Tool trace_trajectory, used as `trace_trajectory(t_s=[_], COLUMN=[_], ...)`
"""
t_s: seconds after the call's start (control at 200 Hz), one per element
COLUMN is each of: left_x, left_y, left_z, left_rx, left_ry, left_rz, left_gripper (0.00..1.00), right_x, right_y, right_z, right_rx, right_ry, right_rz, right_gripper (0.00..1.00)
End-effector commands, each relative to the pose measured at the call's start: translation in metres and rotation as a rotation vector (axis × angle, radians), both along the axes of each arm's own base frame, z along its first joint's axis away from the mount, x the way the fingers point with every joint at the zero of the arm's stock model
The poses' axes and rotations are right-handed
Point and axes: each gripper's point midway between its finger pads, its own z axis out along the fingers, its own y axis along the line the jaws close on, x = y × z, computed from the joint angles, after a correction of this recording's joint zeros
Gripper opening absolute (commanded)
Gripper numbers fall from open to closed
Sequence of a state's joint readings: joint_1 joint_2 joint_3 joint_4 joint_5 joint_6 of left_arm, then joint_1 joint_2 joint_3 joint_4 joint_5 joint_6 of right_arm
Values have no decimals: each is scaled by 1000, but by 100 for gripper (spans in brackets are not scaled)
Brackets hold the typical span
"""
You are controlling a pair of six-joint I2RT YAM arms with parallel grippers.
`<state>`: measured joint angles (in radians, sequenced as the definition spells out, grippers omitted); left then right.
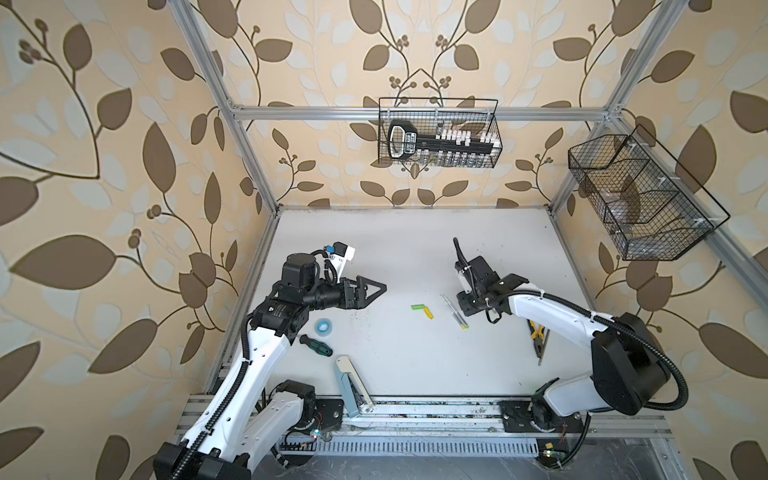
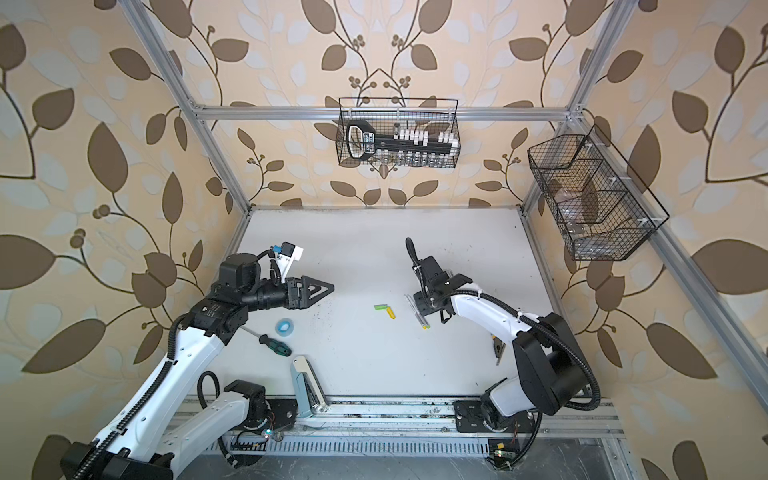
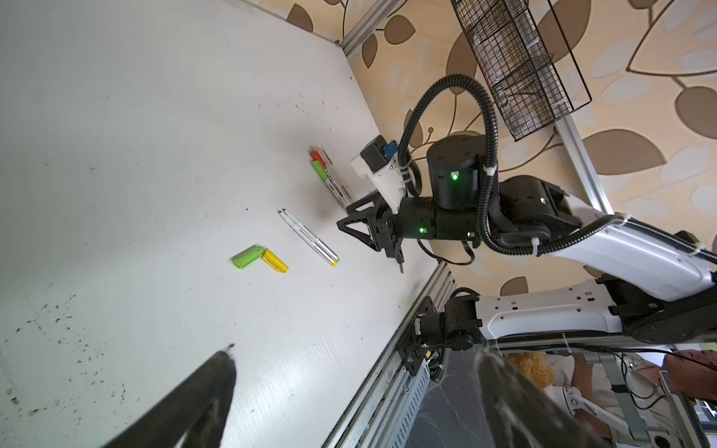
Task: Insert the pens into the pen caps
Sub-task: 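Carry the green-capped pen to the other markers and release it with the right gripper, then lower the right gripper onto the yellow cap and close on it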
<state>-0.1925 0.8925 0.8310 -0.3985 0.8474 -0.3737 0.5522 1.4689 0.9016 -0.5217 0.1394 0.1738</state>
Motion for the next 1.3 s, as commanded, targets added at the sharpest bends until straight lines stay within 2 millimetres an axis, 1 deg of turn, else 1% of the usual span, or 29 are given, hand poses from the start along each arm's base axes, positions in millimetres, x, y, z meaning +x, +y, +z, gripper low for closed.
trace_trajectory(t_s=[0.0, 0.06, 0.225, 0.445, 0.495, 0.58, 0.67, 0.865, 1.03, 1.11, 1.15, 1.295], left_x=[-2, -2, -3, -2, -2, -2, -2, -2, -2, -2, -2, -2], left_y=[-2, -2, -2, -1, -1, -1, -1, -1, -1, -1, -1, -1], left_z=[10, 10, 10, 10, 10, 10, 10, 10, 10, 10, 10, 10], left_rx=[-18, -19, -20, -18, -17, -18, -17, -17, -15, -15, -15, -15], left_ry=[-37, -38, -38, -38, -39, -40, -41, -39, -41, -42, -41, -39], left_rz=[-27, -26, -26, -23, -24, -24, -23, -24, -24, -24, -24, -24], left_gripper=[99, 99, 99, 99, 99, 99, 99, 99, 99, 99, 99, 99], right_x=[-17, -21, -24, -22, -22, -23, -22, -15, -9, -7, -7, -12], right_y=[26, 33, 38, 45, 52, 68, 81, 102, 110, 111, 110, 109], right_z=[-10, -15, -32, -40, -38, -32, -32, -43, -51, -53, -54, -56], right_rx=[93, 93, 76, 77, 93, 119, 140, 143, 136, 126, 119, 91], right_ry=[40, 48, 81, 93, 87, 74, 78, 99, 114, 120, 125, 138], right_rz=[37, 50, 51, 67, 89, 143, 165, 182, 176, 172, 173, 175], right_gripper=[39, 39, 39, 39, 39, 40, 40, 40, 39, 35, 31, 21])
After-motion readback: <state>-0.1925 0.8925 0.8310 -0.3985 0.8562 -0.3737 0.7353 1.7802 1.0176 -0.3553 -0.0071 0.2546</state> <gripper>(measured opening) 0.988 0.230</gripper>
